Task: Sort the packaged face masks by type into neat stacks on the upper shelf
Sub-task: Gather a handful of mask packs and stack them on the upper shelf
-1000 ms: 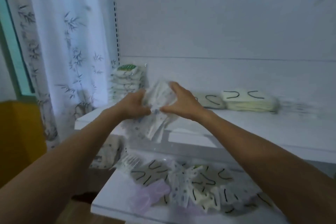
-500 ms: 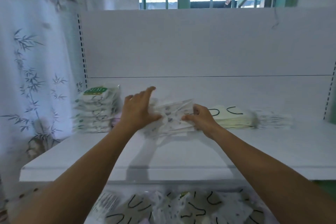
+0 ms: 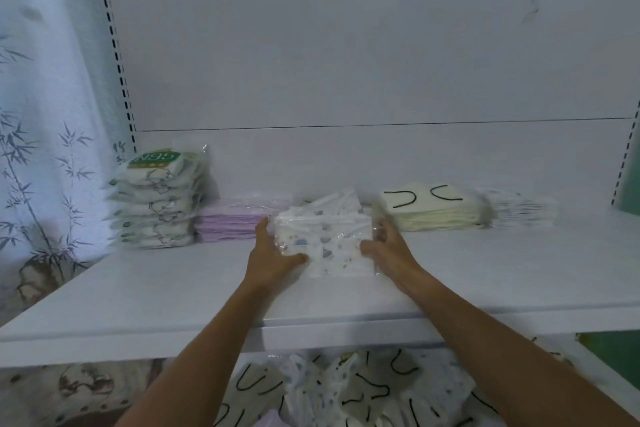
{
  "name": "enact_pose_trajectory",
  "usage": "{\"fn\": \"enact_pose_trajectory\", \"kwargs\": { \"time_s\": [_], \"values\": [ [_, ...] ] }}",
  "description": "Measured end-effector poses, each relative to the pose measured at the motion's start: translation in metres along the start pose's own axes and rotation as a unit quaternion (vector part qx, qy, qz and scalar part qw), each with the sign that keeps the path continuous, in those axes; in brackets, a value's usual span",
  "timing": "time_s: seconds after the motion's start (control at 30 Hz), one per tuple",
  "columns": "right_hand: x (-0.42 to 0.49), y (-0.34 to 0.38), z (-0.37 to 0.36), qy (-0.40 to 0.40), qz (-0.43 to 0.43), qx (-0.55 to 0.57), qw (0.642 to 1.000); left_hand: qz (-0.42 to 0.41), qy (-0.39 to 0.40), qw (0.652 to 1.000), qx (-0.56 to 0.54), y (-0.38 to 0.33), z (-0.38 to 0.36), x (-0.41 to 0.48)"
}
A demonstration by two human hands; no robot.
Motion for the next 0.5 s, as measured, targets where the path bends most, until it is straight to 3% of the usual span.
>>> {"fn": "enact_pose_trajectory", "kwargs": {
  "time_s": [0.1,0.23,0.33,0.5],
  "values": [
    [0.001,-0.001,0.007,-0.08,0.027,0.049,0.995,-0.013,-0.027,1.0,0.007,0.0,-0.001,-0.007],
    [-0.012,0.007,0.008,-0.132,0.128,0.012,0.983,-0.083,-0.082,0.992,0.051,-0.005,0.005,-0.01],
    [-0.019,0.013,0.003,-0.107,0.193,-0.05,0.974,-0.112,-0.097,0.986,0.08,-0.009,0.005,-0.011],
    [-0.02,0.013,-0.003,-0.019,0.177,-0.107,0.978,-0.138,-0.06,0.982,0.11,-0.011,0.004,-0.015]
  ]
}}
Point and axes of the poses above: each hand's wrist, its own x-axis towards the middle knuckle, its own z-axis out of the back of the hand, y = z × x, the point moved 3 cm from there along x, towards the middle knuckle, and after that the axes turned 10 degrees about x, right-handed, at the moved point
